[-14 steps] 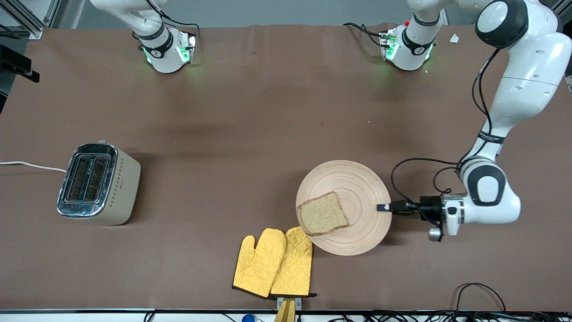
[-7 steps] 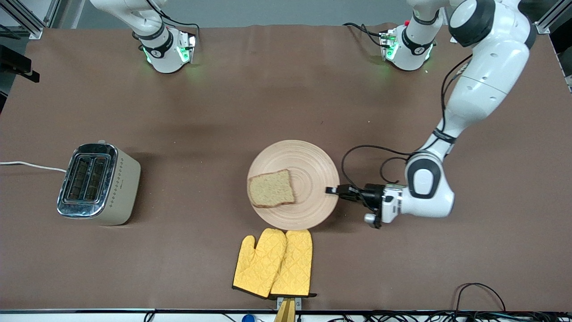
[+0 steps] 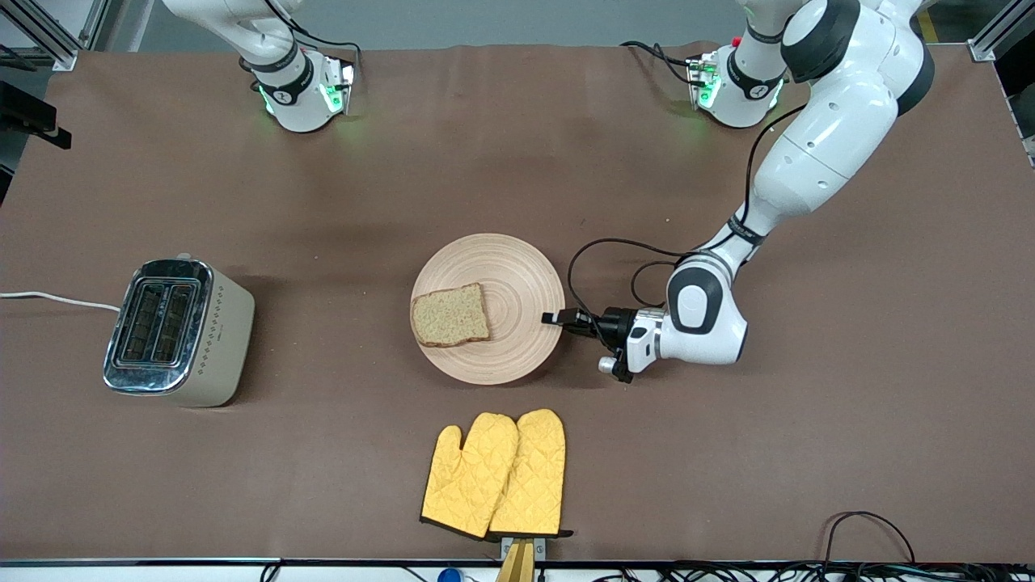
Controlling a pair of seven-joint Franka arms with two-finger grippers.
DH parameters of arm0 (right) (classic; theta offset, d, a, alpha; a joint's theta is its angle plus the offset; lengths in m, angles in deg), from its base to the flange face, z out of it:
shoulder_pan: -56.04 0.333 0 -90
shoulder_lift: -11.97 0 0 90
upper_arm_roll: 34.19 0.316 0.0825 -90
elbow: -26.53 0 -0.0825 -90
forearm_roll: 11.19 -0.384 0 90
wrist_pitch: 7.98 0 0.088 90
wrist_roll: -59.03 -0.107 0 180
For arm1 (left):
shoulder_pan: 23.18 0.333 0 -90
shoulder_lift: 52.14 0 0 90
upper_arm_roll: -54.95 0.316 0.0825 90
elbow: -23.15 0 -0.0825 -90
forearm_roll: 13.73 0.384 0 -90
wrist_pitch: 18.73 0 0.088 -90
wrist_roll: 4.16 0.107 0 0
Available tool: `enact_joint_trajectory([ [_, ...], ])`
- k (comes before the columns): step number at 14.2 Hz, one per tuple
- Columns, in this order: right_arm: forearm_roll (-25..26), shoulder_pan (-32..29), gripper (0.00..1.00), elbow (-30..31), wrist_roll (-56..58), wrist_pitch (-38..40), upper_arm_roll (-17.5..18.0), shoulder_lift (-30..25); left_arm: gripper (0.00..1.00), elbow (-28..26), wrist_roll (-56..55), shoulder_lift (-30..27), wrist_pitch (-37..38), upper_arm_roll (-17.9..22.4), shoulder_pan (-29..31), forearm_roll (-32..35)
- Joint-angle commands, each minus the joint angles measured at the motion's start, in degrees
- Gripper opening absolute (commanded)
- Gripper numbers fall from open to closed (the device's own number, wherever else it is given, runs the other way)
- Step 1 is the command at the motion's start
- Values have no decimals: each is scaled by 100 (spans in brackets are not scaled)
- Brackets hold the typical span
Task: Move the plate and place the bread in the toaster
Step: 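Release the plate with the left gripper while the right gripper reaches the bread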
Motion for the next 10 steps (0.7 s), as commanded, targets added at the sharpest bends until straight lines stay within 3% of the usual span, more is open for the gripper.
enact_joint_trajectory([
  [1,-103,-80,100,83,36,-38,29,-85,1,-207,496,-2,-4,-57,86,-225],
  [3,-103,-80,100,83,36,-38,29,-85,9,-208,576,6,-22,-48,77,-225],
  [4,-103,-80,100,83,36,-38,29,-85,27,-199,576,6,-65,-48,77,-225],
  [5,-103,-80,100,83,36,-38,29,-85,58,-190,567,-2,-75,-39,77,-216],
  [6,-103,-71,100,92,28,-30,29,-85,100,-199,541,-55,-75,-22,129,-199],
  [8,-469,-45,100,179,-60,-12,38,-85,100,-155,279,-108,-75,-13,243,-155],
  [10,-1067,25,100,661,-366,-466,64,-67,100,-33,-387,-300,-75,48,419,-6],
])
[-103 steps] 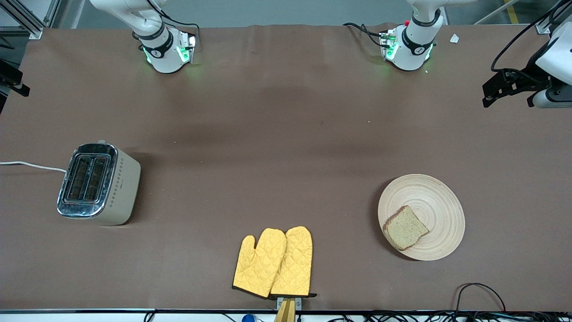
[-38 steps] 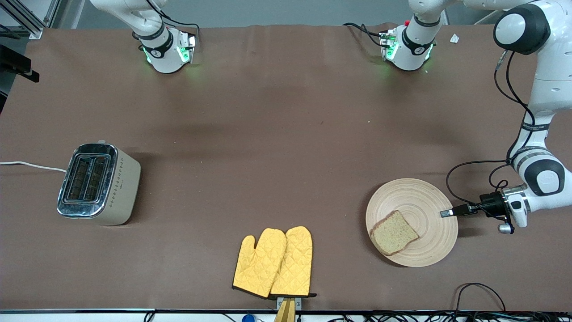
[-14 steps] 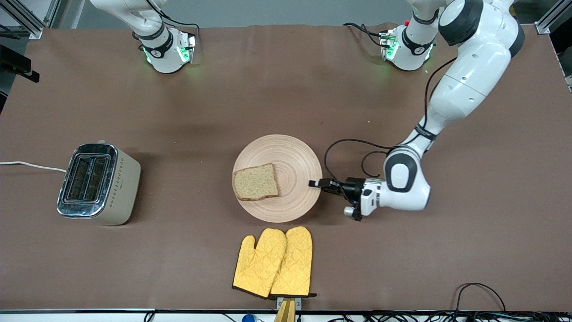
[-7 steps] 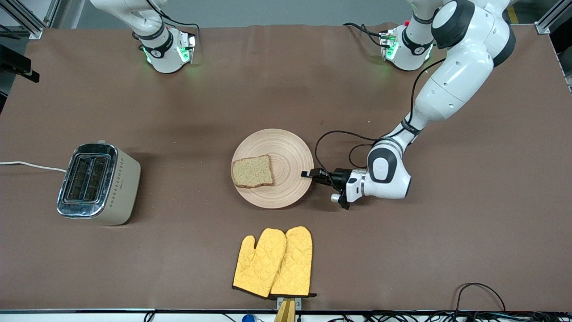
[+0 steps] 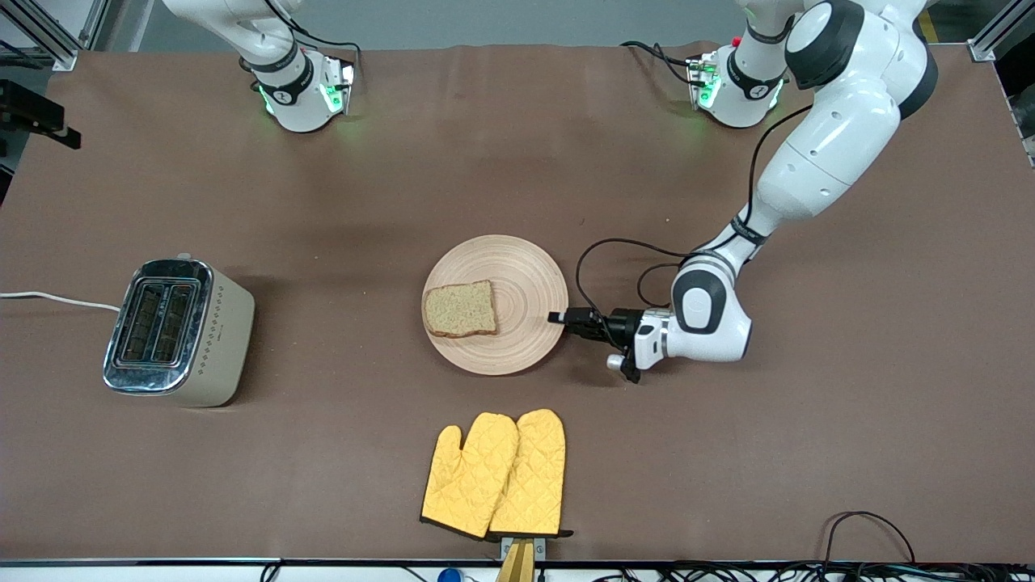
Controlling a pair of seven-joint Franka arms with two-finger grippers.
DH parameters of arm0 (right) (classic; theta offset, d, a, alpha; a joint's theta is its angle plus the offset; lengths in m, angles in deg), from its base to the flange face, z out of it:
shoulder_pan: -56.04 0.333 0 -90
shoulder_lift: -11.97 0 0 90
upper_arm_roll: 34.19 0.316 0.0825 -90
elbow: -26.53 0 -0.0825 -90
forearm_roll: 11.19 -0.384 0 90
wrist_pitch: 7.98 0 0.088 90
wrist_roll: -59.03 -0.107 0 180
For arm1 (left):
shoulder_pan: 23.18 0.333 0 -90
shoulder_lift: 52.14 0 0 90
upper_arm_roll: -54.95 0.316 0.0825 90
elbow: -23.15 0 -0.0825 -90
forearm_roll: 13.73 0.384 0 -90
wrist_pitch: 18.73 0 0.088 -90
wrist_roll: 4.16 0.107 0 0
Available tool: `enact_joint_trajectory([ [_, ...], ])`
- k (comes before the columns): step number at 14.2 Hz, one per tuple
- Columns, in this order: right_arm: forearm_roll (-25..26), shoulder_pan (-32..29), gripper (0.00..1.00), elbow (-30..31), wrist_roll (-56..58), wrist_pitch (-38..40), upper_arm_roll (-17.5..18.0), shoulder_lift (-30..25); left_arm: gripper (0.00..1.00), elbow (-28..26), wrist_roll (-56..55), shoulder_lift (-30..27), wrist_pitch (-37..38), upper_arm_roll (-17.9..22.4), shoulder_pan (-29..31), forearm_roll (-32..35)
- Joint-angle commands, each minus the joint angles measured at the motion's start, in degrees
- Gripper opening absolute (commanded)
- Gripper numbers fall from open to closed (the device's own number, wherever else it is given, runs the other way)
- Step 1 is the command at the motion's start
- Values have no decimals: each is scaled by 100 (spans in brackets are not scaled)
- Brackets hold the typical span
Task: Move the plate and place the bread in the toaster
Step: 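Release the plate with the left gripper while the right gripper reaches the bread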
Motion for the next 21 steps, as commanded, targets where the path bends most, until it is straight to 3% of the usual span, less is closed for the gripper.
enact_joint_trajectory([
  [1,-492,196,100,912,-586,-875,98,-77,100,114,-907,-399,31,110,268,294],
  [3,-502,871,100,1598,-1193,-1965,125,37,100,439,-1918,-645,136,119,653,1346],
  [6,-554,1550,100,1847,-1758,-3101,125,712,100,1019,-2852,-734,522,57,1208,2536],
  [9,-1326,1770,100,2372,-1855,-4339,125,1171,100,1258,-3799,-1119,848,110,1446,3247],
  [12,-1538,2306,100,2866,-2169,-5667,125,1627,100,1267,-4793,-1709,1182,110,1438,4609],
  [16,-1557,2956,100,2928,-2654,-6574,125,2199,100,1258,-5630,-2543,1936,110,1394,5095],
  [18,-1557,3185,100,2998,-2821,-7039,116,2453,100,1240,-5666,-3061,2202,84,1341,5725],
  [21,-1557,3230,86,3016,-2813,-7138,116,2569,100,1258,-5667,-3363,2920,-21,1490,6019],
])
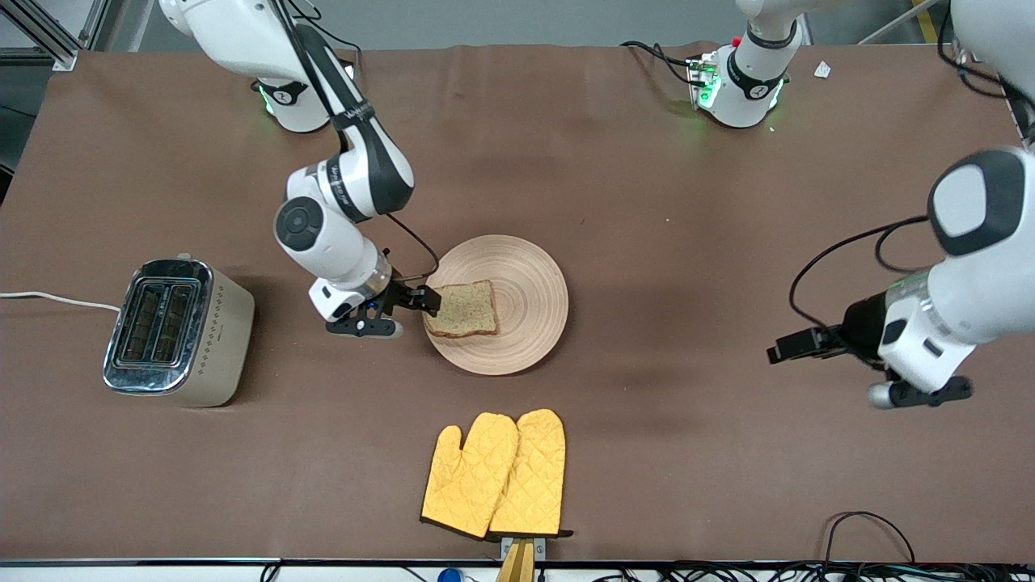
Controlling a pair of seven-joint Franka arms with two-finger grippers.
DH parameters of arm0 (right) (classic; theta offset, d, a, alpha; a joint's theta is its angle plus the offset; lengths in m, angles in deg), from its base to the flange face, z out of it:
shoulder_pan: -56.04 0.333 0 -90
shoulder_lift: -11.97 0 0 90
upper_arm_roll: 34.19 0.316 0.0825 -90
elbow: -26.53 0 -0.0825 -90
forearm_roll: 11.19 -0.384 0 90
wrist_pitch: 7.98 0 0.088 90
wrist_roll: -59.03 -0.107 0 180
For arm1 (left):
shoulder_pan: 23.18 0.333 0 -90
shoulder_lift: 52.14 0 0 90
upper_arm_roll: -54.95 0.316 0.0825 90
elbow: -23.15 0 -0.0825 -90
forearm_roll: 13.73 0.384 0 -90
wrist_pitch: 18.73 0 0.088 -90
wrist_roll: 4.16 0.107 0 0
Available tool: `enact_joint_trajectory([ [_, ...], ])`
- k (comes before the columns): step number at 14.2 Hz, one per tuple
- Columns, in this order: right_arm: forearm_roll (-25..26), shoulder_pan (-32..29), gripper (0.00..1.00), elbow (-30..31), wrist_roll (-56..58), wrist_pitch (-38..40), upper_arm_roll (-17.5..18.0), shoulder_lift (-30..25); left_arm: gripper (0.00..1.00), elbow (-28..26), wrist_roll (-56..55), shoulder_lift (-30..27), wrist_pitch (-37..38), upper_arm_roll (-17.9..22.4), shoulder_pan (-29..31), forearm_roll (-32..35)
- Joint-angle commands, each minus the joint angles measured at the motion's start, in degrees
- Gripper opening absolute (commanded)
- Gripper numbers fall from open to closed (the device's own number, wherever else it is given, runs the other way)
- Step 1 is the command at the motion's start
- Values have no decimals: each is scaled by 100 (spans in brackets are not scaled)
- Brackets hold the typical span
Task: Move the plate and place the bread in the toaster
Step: 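Grasp the bread slice with the right gripper while the left gripper withdraws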
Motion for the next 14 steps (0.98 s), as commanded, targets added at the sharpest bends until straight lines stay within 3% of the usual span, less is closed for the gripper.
enact_joint_trajectory([
  [1,-107,48,83,96,-10,-68,-65,-29,100,-78,-42,-271,562,-56,164,251],
  [8,-99,241,68,201,-36,-50,-65,182,100,-25,46,-1018,994,32,445,779],
  [10,-99,285,56,184,-141,-33,-65,226,100,-51,387,-1351,1126,172,429,822],
  [11,-99,285,50,192,-159,-24,-65,226,100,-60,572,-1440,1152,382,315,823],
  [14,-99,285,40,175,-176,-33,-65,235,100,-121,915,-1852,1600,1549,-606,761],
])
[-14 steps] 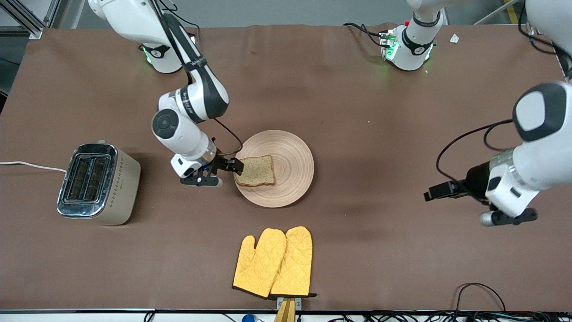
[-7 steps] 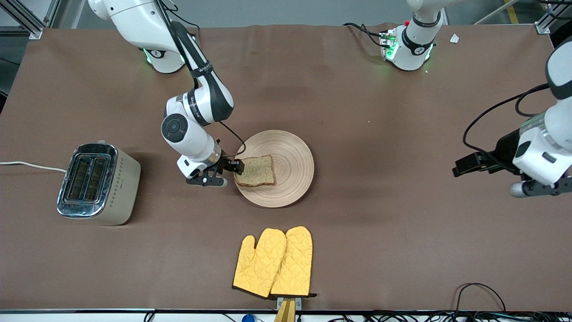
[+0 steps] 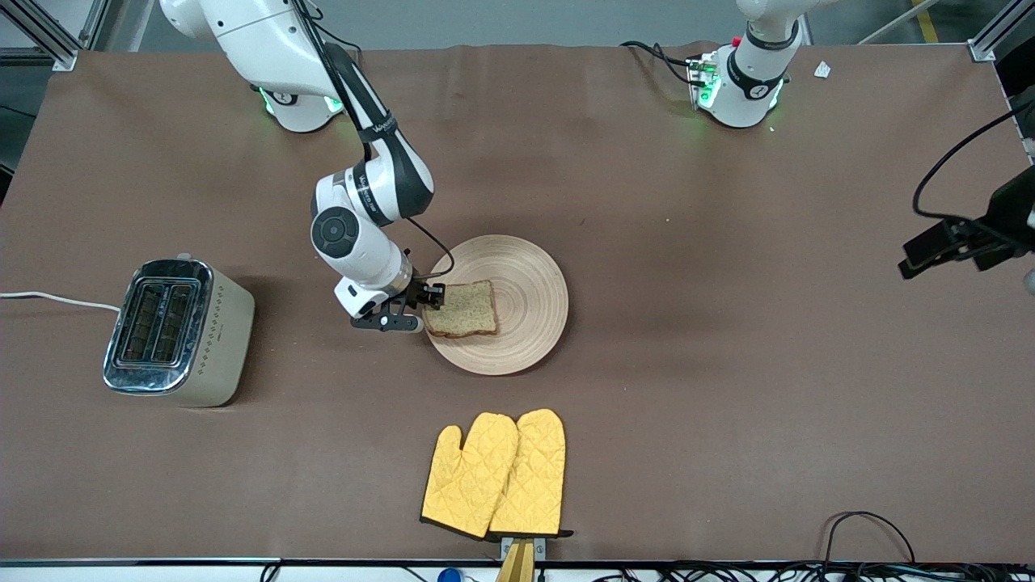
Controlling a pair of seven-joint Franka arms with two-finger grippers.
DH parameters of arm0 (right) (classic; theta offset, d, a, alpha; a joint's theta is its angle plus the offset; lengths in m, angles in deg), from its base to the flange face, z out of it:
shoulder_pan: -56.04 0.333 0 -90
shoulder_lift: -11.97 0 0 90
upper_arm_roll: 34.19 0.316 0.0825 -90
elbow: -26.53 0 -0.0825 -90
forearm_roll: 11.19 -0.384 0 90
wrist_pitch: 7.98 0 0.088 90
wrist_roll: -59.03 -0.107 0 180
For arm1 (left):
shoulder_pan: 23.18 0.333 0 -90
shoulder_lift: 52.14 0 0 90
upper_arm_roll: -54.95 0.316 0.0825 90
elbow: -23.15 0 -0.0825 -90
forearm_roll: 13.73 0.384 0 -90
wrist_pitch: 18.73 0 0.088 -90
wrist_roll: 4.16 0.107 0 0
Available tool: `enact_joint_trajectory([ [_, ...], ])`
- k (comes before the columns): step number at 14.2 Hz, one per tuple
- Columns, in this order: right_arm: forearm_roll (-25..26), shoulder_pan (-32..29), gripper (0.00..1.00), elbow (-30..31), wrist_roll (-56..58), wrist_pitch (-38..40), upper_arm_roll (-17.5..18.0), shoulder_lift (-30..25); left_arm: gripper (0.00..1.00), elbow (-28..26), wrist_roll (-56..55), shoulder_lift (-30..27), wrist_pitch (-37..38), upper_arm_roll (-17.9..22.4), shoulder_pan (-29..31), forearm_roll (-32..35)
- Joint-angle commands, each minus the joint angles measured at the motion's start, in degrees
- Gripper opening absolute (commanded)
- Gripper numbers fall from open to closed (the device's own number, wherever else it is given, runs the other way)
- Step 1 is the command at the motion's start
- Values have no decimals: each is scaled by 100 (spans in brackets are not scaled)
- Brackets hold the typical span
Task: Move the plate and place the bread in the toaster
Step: 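Grasp the bread slice with the right gripper while the left gripper withdraws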
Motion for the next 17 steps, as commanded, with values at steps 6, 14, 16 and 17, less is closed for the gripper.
enact_joint_trajectory([
  [6,-92,135,17,-53,-64,-51,-44,106,100,-700,488,-964,374,1419,-1168,-45],
  [14,83,108,0,-938,-836,1622,-254,71,100,-824,734,-1149,409,1419,-1097,-45],
  [16,740,135,0,-1413,-1397,2372,-422,-43,100,-815,822,-1131,409,1428,-1097,-45],
  [17,1117,109,0,-1642,-1600,2810,-440,-96,100,-815,822,-1123,409,1428,-1097,-45],
])
